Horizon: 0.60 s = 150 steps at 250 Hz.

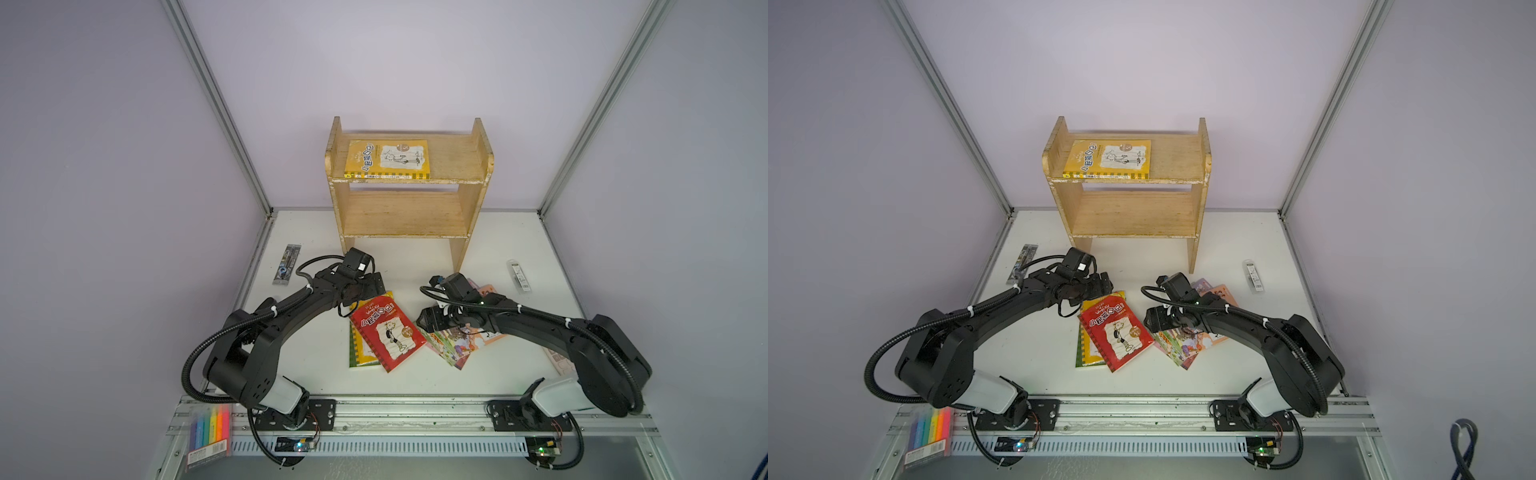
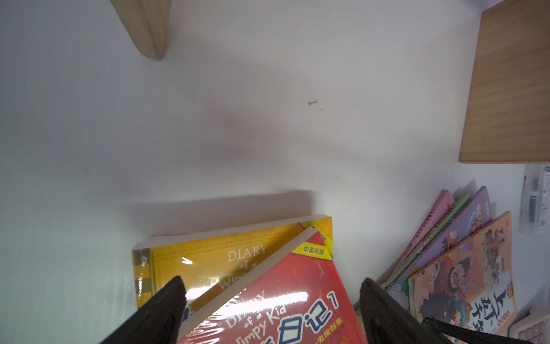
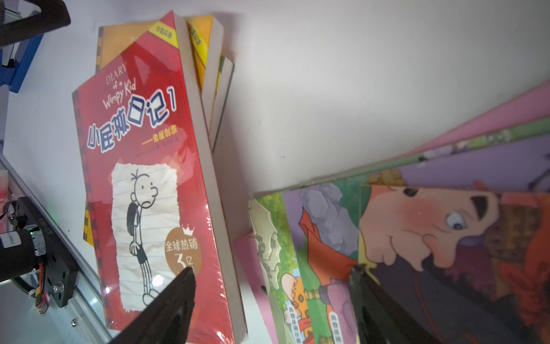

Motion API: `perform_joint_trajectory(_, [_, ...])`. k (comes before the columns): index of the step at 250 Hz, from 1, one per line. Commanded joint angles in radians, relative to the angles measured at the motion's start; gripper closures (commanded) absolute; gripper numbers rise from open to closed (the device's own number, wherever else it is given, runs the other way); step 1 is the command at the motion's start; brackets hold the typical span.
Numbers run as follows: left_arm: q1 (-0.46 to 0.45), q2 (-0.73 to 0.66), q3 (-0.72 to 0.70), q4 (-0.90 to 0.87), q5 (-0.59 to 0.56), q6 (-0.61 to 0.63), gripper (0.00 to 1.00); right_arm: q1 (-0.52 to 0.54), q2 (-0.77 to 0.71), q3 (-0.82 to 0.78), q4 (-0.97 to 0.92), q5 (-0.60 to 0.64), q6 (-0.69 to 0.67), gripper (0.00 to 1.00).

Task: Stacking books/files
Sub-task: Pick up the book from the center of the table.

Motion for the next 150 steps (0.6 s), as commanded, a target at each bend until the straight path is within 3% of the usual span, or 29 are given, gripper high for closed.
perform_joint_trajectory(1, [-0.009,0.025,-0.002,0.015,0.007,0.012,0.08,0.001,-0.016,-0.044,0.071,-0.065,0.076,0.19])
perform_joint_trajectory(150, [-0.032,0.031,-0.046,0.034,-0.012,0.001,0.08,0.003,-0.055,-0.207,0.235,-0.273,0.179,0.29])
